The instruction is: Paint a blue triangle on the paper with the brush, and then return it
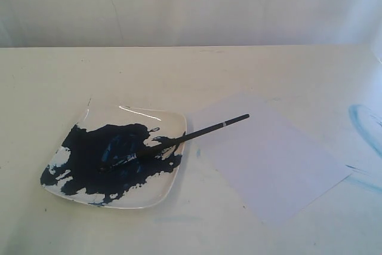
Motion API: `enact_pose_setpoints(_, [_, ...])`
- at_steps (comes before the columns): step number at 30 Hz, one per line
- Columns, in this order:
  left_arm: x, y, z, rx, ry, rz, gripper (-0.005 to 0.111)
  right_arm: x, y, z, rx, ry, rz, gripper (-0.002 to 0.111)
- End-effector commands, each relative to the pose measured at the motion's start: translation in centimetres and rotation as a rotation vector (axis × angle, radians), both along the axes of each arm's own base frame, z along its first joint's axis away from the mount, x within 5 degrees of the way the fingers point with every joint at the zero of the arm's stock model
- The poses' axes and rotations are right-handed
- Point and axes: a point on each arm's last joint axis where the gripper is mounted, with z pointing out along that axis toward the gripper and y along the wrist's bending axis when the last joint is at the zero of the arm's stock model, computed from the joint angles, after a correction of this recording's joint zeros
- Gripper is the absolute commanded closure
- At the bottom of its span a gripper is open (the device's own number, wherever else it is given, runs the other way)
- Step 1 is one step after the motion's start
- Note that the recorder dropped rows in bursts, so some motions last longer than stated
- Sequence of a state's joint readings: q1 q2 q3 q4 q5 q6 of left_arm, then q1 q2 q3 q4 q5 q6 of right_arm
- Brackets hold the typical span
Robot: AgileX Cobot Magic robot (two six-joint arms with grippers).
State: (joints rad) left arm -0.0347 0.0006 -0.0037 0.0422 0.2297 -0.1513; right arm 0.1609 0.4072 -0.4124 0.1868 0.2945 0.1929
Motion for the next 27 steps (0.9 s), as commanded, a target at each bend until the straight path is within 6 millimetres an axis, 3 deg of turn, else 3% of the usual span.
enact_pose_setpoints(1, [0.0, 0.0, -0.1, -0.012, 0.005, -0.003, 0.107, 2.4, 1.6, -1.5, -0.046, 0.332, 0.124, 0.108])
enact_pose_setpoints(6, [0.0, 0.0, -0.1, -0.012, 0.005, -0.003, 0.107, 4.8, 4.7, -3.5, -0.017, 0.447, 0.351, 0.108])
enact_pose_setpoints(12, [0.0, 0.0, -0.1, -0.012, 0.005, -0.003, 0.107, 6.6, 7.7, -5.8, -0.042, 0.525, 0.41, 0.108])
enact_pose_setpoints(15, [0.0, 0.0, -0.1, -0.012, 0.005, -0.003, 0.107, 7.2, 9.3, -6.6, -0.019, 0.516, 0.4, 0.108])
enact_pose_setpoints(21, [0.0, 0.0, -0.1, -0.012, 0.005, -0.003, 0.107, 10.4, 15.8, -9.6, 0.103, 0.543, 0.297, 0.108])
enact_pose_setpoints(27, [0.0, 0.0, -0.1, -0.012, 0.005, -0.003, 0.107, 12.8, 18.1, -11.6, 0.162, 0.59, 0.22, 0.108])
